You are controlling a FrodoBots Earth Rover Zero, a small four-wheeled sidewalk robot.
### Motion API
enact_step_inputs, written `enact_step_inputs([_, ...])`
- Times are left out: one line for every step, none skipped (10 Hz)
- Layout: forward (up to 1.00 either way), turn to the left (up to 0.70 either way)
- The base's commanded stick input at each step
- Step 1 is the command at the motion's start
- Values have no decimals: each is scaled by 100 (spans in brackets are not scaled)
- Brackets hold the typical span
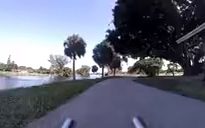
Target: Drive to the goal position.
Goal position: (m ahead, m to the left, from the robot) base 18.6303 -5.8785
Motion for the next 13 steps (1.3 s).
enact_step_inputs([85, 0])
enact_step_inputs([85, 0])
enact_step_inputs([85, 0])
enact_step_inputs([85, 0])
enact_step_inputs([85, 0])
enact_step_inputs([85, 0])
enact_step_inputs([85, 0])
enact_step_inputs([85, 0])
enact_step_inputs([85, 0])
enact_step_inputs([85, 0])
enact_step_inputs([85, 0])
enact_step_inputs([85, 0])
enact_step_inputs([85, 0])
